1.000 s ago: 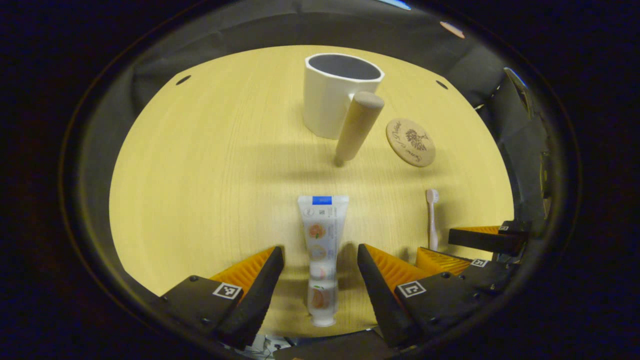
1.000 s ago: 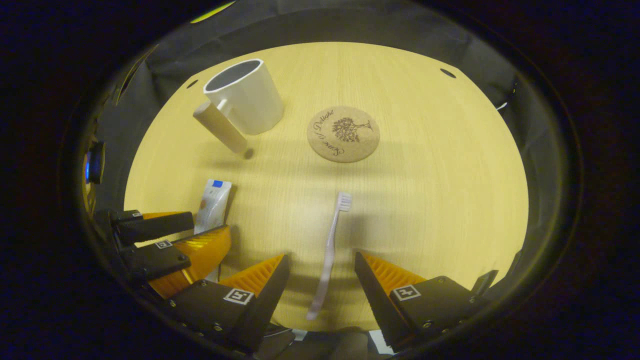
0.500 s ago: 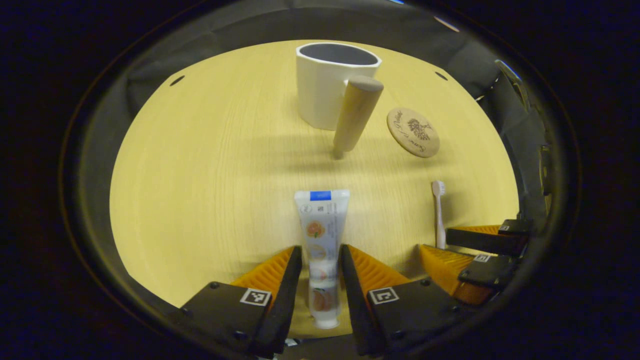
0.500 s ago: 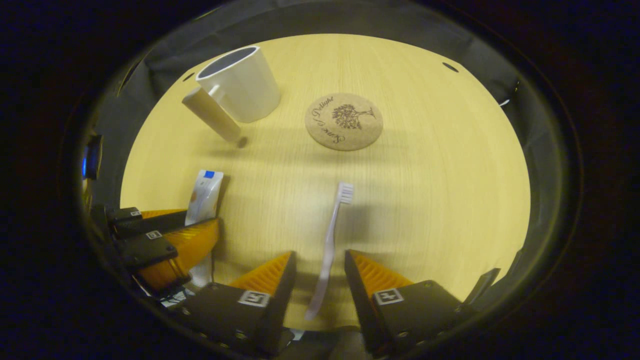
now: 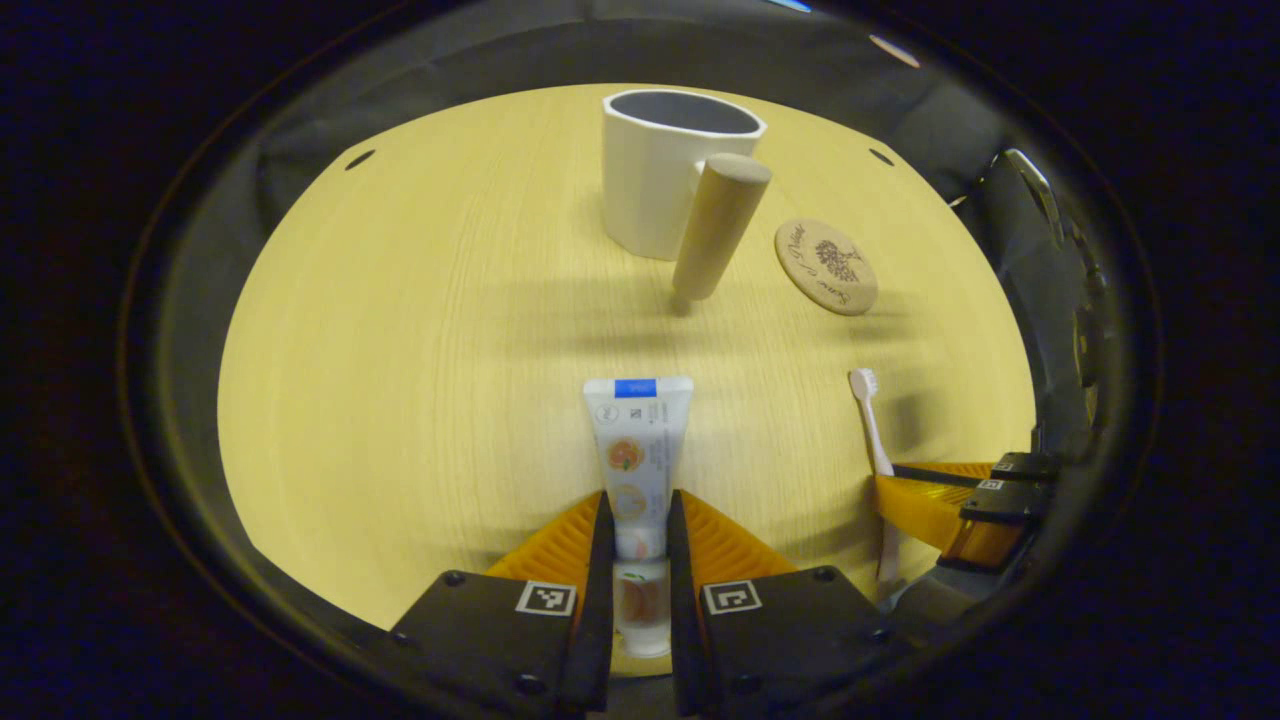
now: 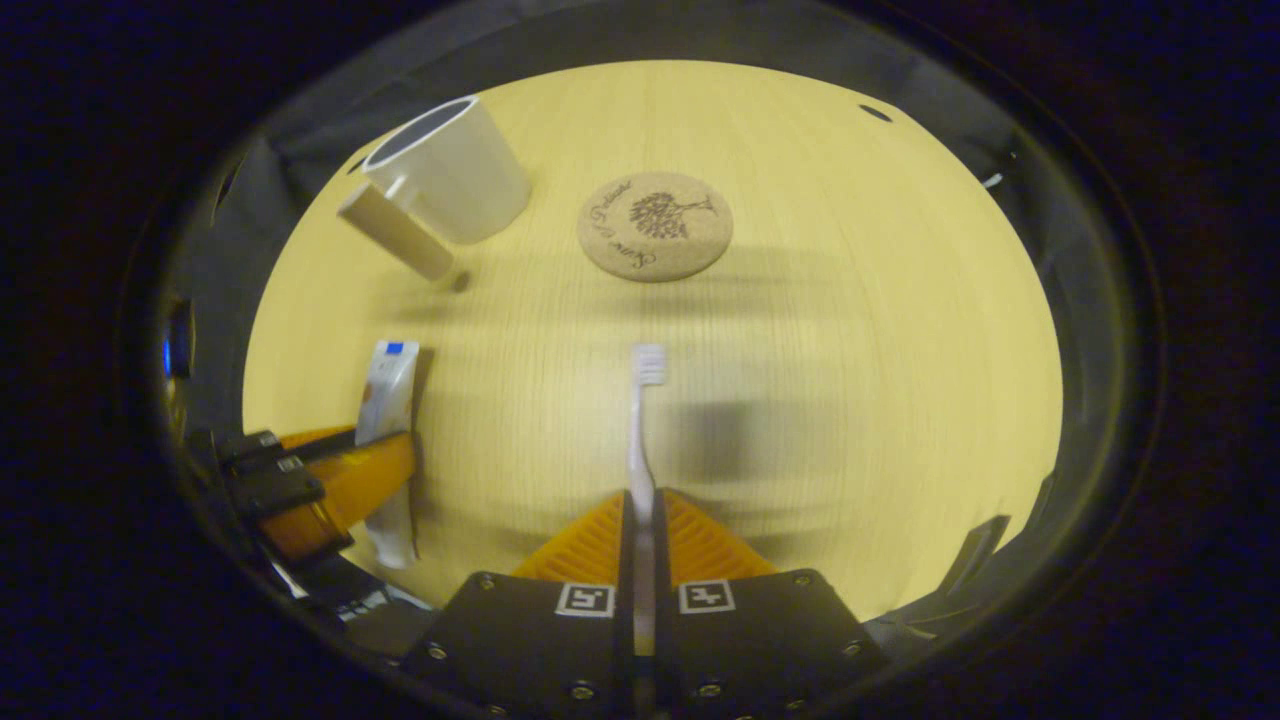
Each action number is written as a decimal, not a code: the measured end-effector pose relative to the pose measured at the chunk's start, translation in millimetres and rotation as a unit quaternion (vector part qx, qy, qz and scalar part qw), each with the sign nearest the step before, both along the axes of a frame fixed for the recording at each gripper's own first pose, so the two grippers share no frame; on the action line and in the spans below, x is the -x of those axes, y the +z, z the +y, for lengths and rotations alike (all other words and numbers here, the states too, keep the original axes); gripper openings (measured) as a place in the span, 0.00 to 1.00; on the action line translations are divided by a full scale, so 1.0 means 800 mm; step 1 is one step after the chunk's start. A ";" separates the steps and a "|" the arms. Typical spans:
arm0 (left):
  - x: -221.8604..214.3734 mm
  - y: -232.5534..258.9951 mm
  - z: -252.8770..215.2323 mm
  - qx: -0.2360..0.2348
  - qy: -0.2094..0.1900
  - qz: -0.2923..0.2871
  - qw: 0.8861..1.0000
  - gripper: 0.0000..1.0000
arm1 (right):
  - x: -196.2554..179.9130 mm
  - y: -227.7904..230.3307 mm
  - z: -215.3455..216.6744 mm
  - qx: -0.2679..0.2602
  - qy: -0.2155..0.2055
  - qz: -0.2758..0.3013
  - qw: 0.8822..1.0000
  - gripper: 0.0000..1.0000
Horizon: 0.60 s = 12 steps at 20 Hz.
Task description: Put the toothbrush and toothpaste on the desktop into the cup, then pick up the cup and place it on the coaster on the desktop.
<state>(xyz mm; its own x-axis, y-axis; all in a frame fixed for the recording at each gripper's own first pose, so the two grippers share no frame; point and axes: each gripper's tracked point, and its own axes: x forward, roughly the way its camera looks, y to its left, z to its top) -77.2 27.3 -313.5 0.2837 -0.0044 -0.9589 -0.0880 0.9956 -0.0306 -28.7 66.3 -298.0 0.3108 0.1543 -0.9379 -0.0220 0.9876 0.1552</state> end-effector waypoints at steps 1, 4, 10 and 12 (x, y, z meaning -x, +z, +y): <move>-0.001 0.000 0.000 0.002 0.000 -0.003 1.000 0.32 | -0.002 -0.001 -0.001 -0.004 -0.004 -0.005 1.000 0.10; -0.001 0.003 0.002 0.009 0.010 -0.018 1.000 0.25 | -0.003 -0.001 0.000 -0.012 -0.010 -0.022 1.000 0.10; -0.002 0.009 0.004 0.022 0.028 -0.044 0.998 0.25 | -0.001 0.013 -0.002 -0.032 -0.016 -0.040 0.999 0.04; -0.005 0.018 0.005 0.031 0.038 -0.059 0.997 0.25 | -0.005 0.026 -0.002 -0.035 -0.015 -0.063 0.997 0.04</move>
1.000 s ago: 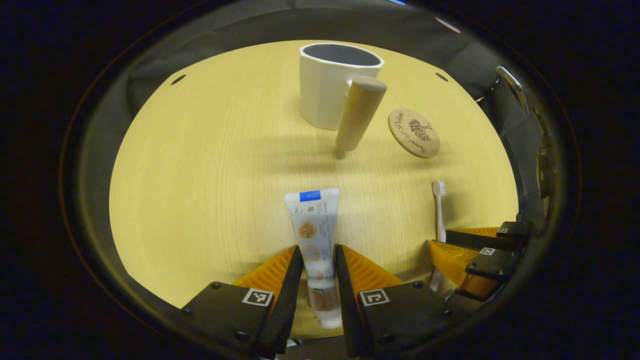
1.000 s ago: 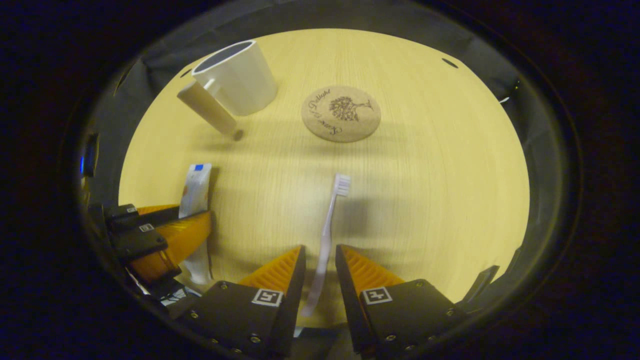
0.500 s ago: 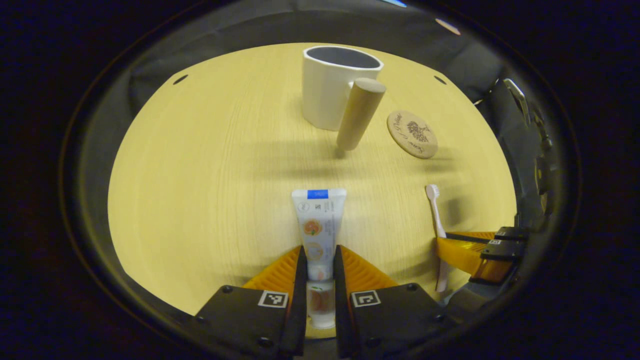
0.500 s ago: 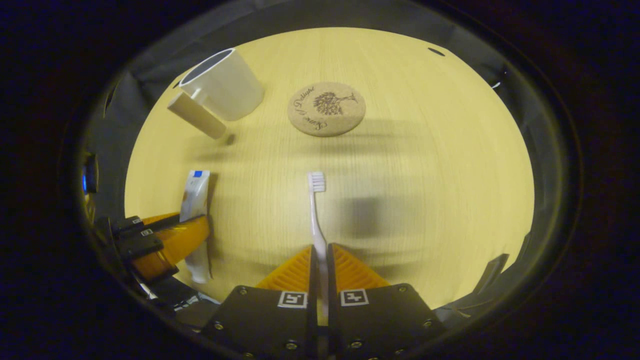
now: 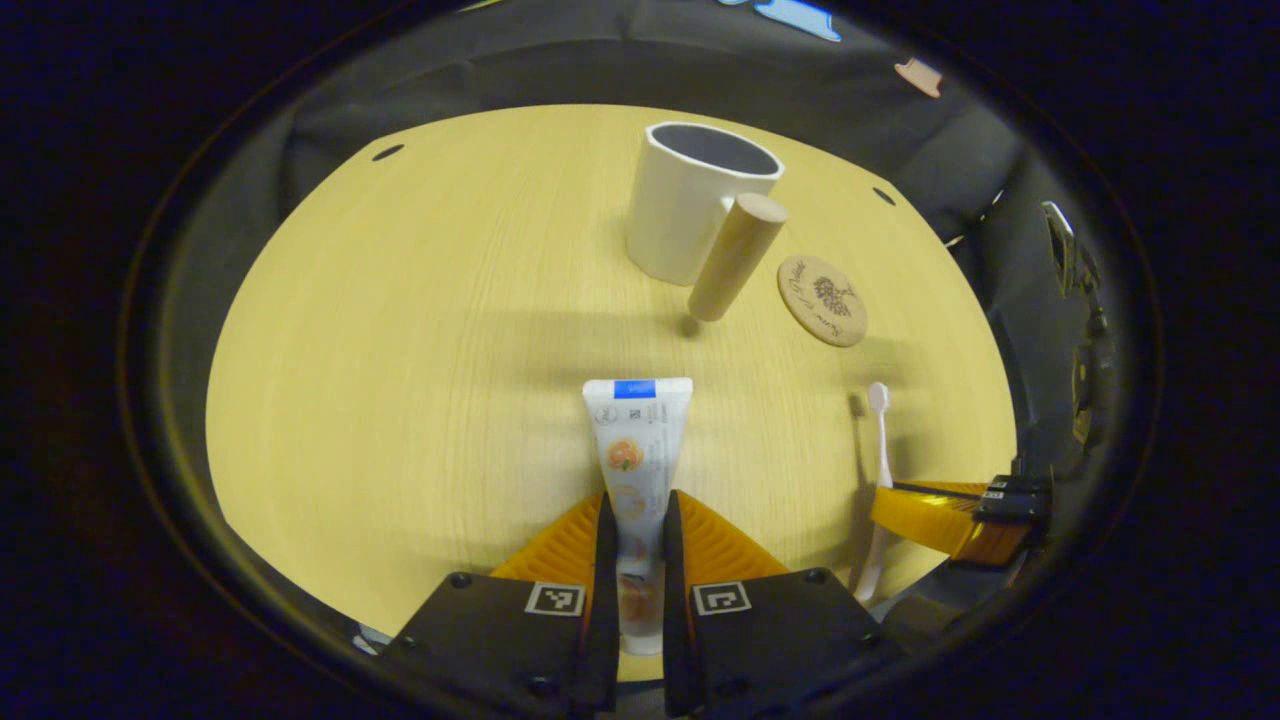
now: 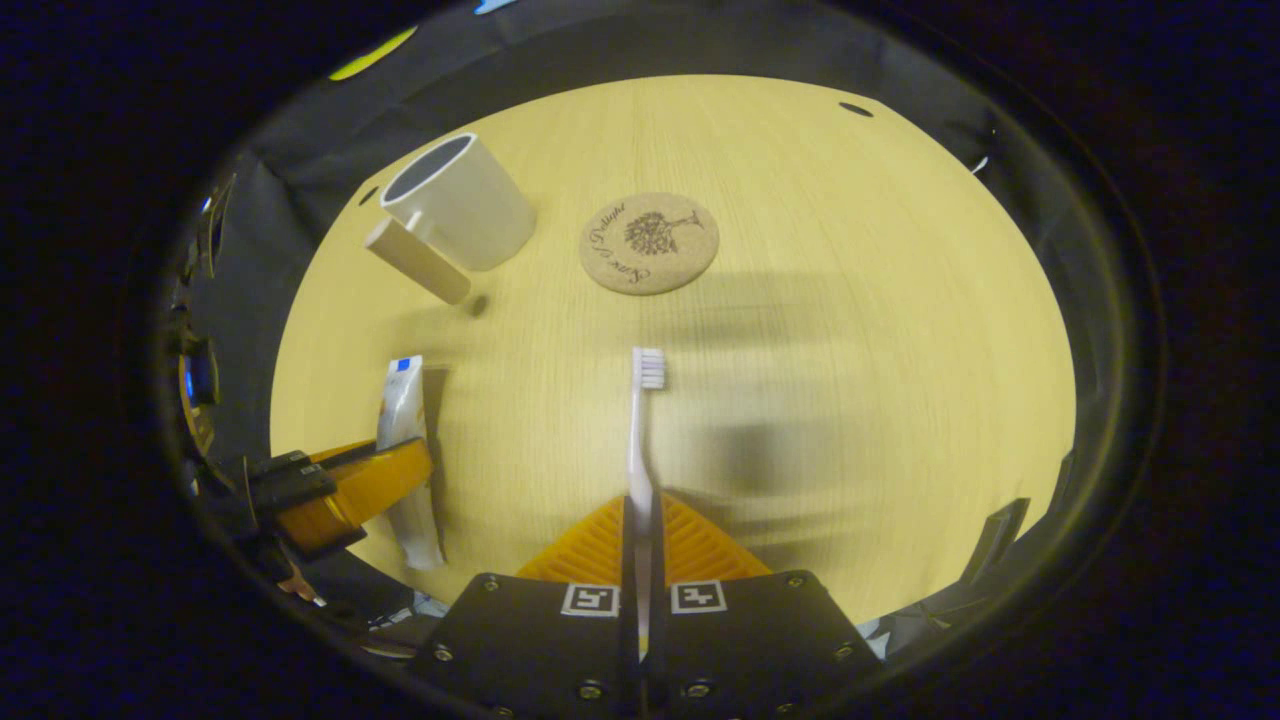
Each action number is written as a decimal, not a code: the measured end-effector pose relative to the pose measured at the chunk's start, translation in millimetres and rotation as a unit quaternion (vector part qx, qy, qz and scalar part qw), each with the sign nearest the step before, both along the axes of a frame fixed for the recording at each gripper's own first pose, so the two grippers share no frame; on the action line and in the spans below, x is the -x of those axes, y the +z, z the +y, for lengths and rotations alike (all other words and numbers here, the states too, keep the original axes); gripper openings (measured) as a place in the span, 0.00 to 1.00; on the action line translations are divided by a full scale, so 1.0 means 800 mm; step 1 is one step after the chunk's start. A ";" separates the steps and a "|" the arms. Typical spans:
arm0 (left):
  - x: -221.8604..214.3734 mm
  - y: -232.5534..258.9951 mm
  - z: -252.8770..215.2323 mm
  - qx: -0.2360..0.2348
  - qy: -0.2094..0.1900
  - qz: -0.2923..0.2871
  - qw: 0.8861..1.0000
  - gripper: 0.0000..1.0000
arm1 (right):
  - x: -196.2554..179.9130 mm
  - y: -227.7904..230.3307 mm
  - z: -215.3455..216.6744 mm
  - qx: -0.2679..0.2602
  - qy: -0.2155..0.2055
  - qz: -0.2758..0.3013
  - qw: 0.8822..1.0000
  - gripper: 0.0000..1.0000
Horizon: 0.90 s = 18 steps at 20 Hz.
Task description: Put the toothbrush and toothpaste on the desktop into the cup, then pick up the cup and place it on the coaster on the desktop.
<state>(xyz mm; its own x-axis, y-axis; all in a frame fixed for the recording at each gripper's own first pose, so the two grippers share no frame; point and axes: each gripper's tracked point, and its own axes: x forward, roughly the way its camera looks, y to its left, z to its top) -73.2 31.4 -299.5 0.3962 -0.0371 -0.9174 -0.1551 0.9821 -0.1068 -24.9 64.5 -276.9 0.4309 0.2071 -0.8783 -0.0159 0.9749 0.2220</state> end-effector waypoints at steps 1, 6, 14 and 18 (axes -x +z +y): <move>-0.003 0.005 0.000 0.004 0.006 -0.011 1.000 0.25 | -0.003 0.008 -0.001 -0.001 0.001 -0.013 1.000 0.04; -0.020 0.043 0.009 -0.001 0.015 -0.075 0.997 0.25 | -0.019 0.049 0.007 -0.026 0.003 -0.087 0.996 0.04; -0.067 0.121 0.022 0.001 0.036 -0.187 0.982 0.25 | -0.045 0.122 0.004 -0.055 -0.011 -0.212 0.976 0.04; -0.107 0.162 0.034 0.002 0.050 -0.250 0.967 0.25 | -0.046 0.156 -0.005 -0.056 -0.014 -0.258 0.964 0.04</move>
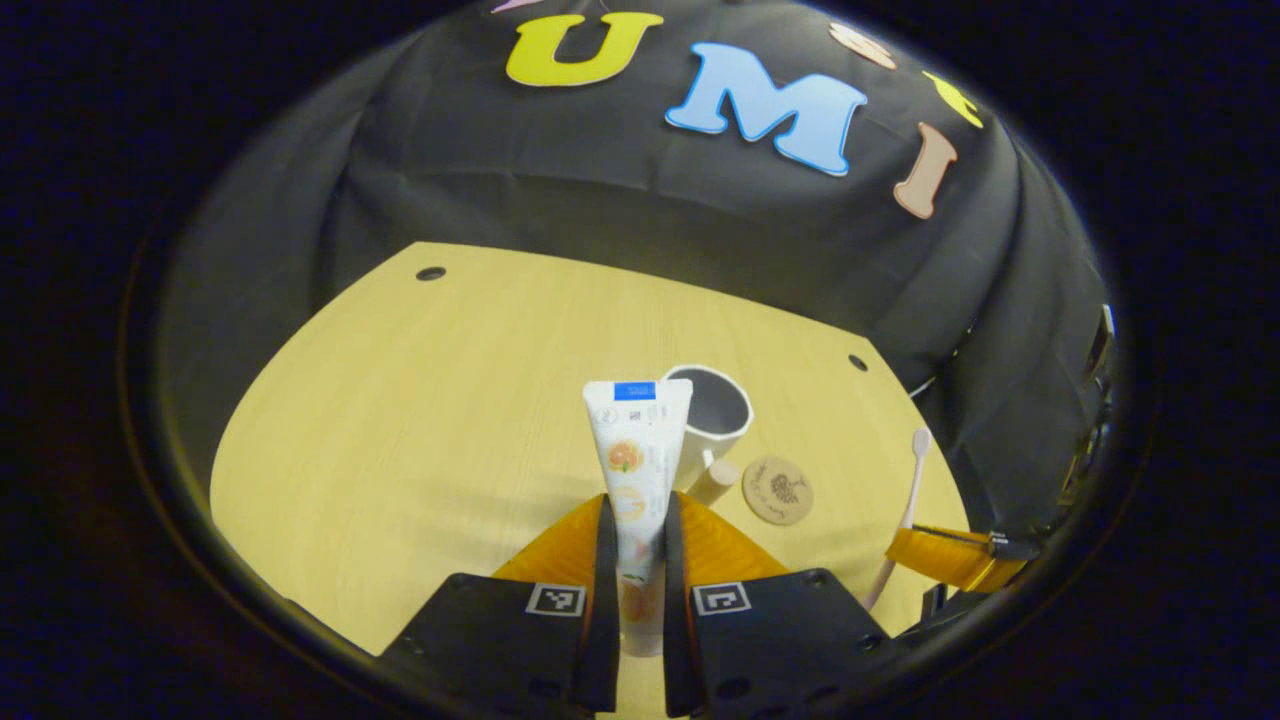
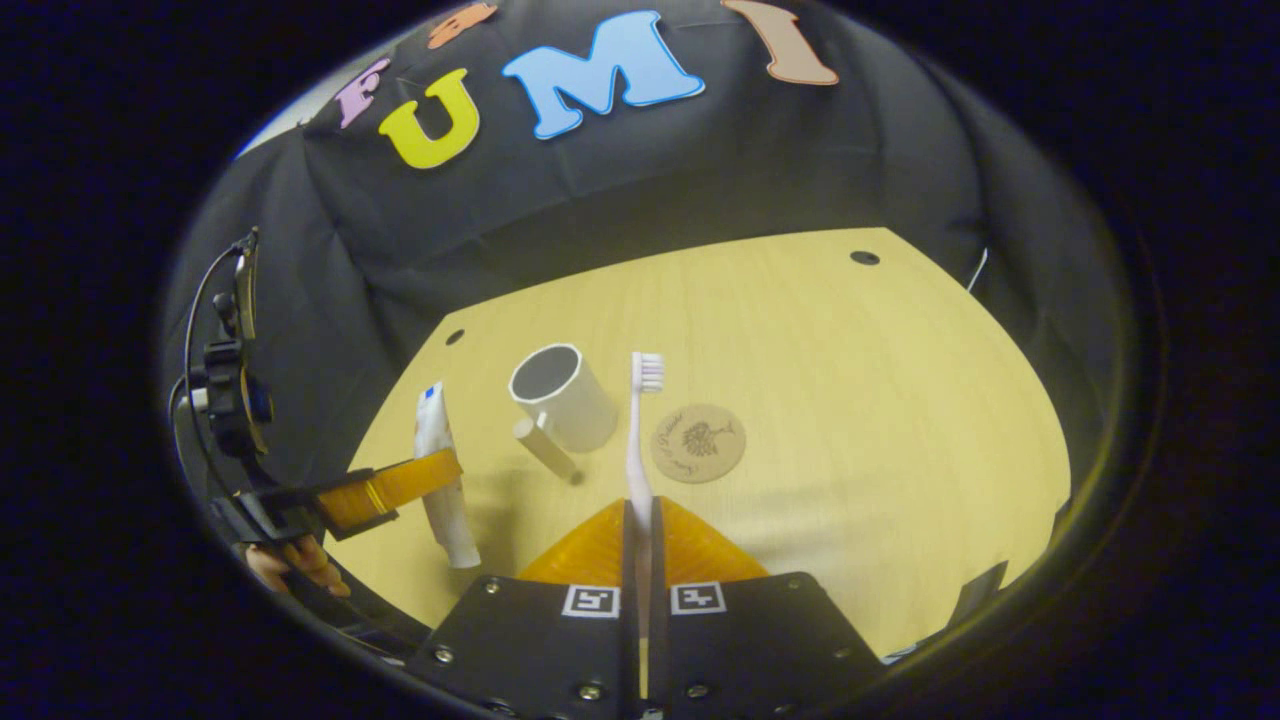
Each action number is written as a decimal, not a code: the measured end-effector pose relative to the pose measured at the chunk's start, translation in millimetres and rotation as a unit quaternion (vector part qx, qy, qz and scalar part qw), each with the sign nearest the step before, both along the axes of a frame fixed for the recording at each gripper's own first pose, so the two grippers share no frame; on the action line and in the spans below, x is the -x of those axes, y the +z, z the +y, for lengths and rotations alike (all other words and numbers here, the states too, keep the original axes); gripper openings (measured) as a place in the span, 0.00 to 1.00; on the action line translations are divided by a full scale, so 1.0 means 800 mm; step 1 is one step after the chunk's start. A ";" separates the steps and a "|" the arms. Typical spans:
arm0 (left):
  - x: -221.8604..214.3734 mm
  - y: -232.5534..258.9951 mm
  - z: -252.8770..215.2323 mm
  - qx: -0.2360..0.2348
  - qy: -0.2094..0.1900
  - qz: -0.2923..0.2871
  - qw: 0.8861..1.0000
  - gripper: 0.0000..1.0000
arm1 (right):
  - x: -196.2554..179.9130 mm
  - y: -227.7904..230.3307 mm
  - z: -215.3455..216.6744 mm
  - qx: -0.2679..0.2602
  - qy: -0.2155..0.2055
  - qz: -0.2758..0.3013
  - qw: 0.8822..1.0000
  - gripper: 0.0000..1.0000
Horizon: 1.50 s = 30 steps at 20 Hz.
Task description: Put the toothbrush and toothpaste on the desktop into the cup, then pick up the cup and place it on the coaster on the desktop.
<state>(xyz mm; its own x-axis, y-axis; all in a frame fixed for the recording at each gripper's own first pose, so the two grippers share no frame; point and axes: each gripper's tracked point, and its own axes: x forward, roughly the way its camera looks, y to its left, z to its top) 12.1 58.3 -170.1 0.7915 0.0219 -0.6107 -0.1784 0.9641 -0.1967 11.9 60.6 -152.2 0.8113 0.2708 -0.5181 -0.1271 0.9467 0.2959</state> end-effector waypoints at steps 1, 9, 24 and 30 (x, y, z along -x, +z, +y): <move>-0.007 0.013 0.001 0.001 0.003 -0.017 1.000 0.25 | -0.001 0.008 -0.003 0.003 -0.002 -0.008 1.000 0.04; -0.086 0.103 0.007 -0.005 0.017 -0.165 0.986 0.24 | -0.020 0.027 -0.015 0.011 -0.010 -0.044 0.999 0.04; -0.215 0.096 -0.034 -0.018 -0.042 -0.238 0.970 0.24 | -0.016 0.024 -0.056 0.019 -0.062 -0.035 0.997 0.04; -0.226 0.036 -0.042 -0.037 -0.061 -0.200 0.977 0.24 | -0.013 0.013 -0.060 0.021 -0.070 -0.019 0.997 0.04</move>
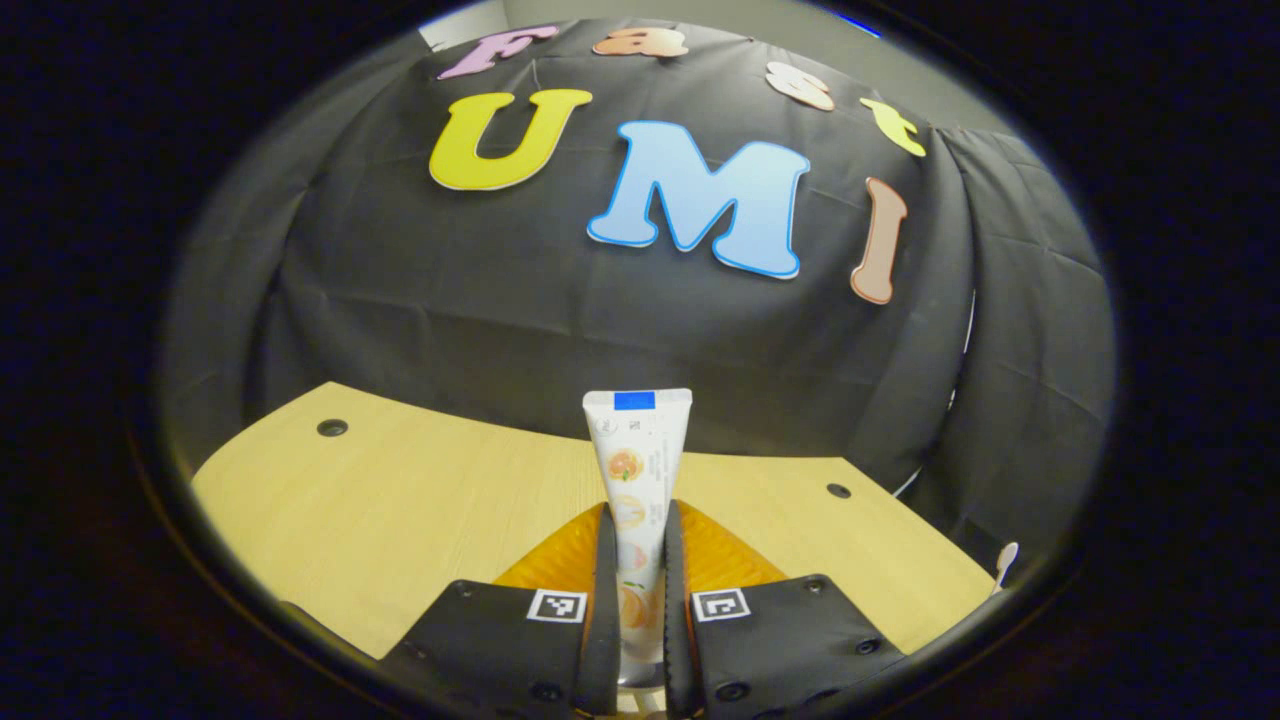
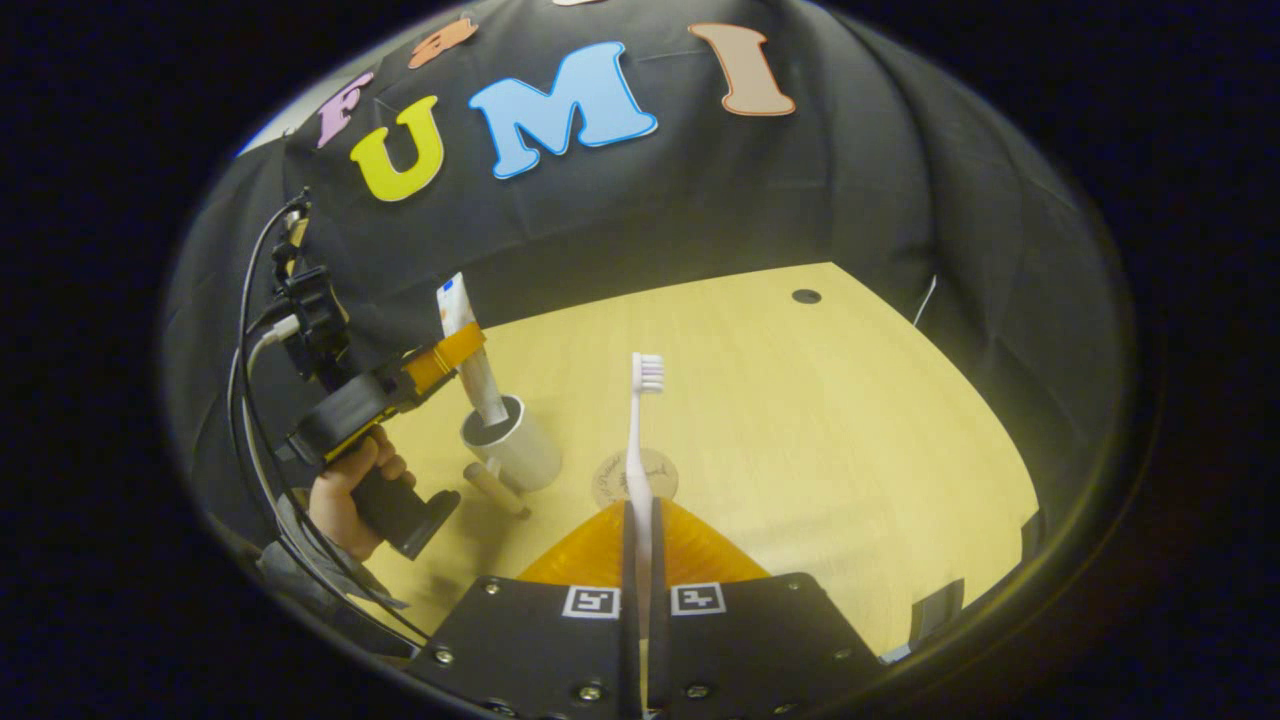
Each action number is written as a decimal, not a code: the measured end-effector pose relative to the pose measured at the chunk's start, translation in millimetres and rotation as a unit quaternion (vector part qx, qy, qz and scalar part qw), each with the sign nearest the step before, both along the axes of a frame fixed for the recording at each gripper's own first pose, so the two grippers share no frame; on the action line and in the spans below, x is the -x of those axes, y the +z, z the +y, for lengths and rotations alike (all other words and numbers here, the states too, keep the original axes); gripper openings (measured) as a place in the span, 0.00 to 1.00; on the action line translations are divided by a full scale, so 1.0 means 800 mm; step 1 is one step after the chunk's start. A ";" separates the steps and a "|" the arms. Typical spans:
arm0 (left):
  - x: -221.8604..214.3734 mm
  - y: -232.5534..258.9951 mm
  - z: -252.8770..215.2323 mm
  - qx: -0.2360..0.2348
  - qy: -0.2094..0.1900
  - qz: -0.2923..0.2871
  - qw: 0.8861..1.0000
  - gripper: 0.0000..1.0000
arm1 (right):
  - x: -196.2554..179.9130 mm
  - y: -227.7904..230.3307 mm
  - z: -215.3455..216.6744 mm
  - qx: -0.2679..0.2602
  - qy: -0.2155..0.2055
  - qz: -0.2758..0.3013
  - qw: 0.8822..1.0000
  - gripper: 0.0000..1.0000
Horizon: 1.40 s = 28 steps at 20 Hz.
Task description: Put the toothbrush and toothpaste on the desktop into the cup, then pick up the cup and place it on the coaster on the desktop.
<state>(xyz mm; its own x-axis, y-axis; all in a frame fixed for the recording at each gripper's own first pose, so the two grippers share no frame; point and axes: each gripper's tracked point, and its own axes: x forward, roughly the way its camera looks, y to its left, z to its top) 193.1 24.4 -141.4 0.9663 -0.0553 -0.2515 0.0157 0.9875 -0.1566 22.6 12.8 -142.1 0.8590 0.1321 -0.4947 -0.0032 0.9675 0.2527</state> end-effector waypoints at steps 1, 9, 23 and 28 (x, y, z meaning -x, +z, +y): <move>0.000 -0.004 -0.001 -0.001 -0.002 0.004 1.000 0.24 | -0.002 0.001 0.001 0.001 0.001 0.000 1.000 0.04; 0.010 -0.020 0.008 -0.016 0.004 0.025 1.000 0.29 | -0.002 0.003 0.009 0.004 0.013 -0.003 1.000 0.04; 0.063 -0.027 0.000 -0.042 -0.016 0.066 0.997 0.82 | -0.020 0.025 0.040 -0.009 0.061 -0.030 0.998 0.04; 0.100 -0.017 0.004 -0.027 -0.009 0.077 0.997 0.87 | -0.050 0.053 0.062 -0.005 0.093 -0.066 0.993 0.04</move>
<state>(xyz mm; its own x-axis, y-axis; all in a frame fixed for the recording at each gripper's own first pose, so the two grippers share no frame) 112.9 27.9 -155.1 0.9148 -0.0540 -0.4003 0.0131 0.9945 -0.1042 63.0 62.5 -99.8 0.8762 0.2991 -0.3779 -0.2156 0.9446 0.2476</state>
